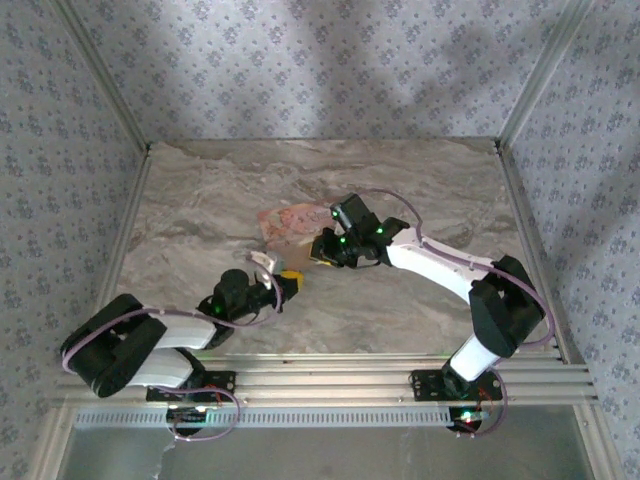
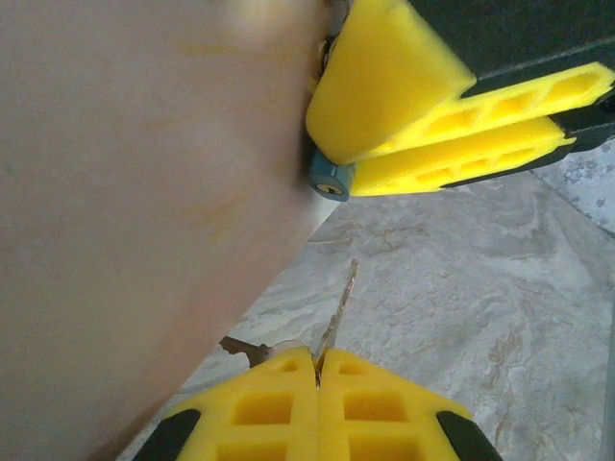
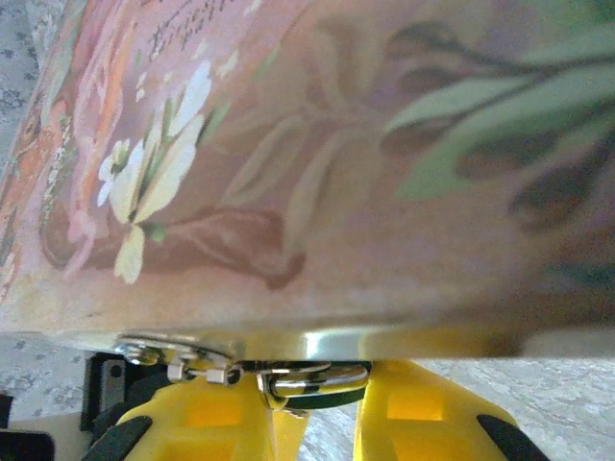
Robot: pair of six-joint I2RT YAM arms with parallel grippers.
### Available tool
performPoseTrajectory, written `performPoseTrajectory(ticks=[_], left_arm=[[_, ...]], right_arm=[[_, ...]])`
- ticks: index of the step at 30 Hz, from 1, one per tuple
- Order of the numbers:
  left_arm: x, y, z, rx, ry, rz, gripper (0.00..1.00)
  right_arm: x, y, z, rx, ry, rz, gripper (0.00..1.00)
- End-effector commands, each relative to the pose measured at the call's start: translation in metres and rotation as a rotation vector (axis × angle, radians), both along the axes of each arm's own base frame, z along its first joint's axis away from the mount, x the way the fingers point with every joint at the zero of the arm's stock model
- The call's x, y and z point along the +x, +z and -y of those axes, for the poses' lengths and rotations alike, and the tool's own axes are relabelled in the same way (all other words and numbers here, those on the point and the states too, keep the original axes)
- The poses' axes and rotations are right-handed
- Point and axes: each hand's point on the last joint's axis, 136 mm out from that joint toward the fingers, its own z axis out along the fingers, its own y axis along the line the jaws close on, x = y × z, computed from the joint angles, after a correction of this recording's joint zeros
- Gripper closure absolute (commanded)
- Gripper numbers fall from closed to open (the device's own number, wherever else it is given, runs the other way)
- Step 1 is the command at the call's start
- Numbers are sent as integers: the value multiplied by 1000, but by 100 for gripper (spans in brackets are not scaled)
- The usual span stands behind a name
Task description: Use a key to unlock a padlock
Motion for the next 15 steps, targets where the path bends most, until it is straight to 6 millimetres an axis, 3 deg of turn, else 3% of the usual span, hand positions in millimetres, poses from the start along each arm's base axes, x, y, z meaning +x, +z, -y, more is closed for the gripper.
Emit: performPoseTrajectory(ticks=[1, 15], left_arm=[[7, 35, 11, -112, -29, 73, 100], [18, 40, 7, -151, 3, 71, 100]], right_arm=[[3, 41, -12, 123, -10, 47, 100], [-1, 34, -12, 126, -18, 31, 100]])
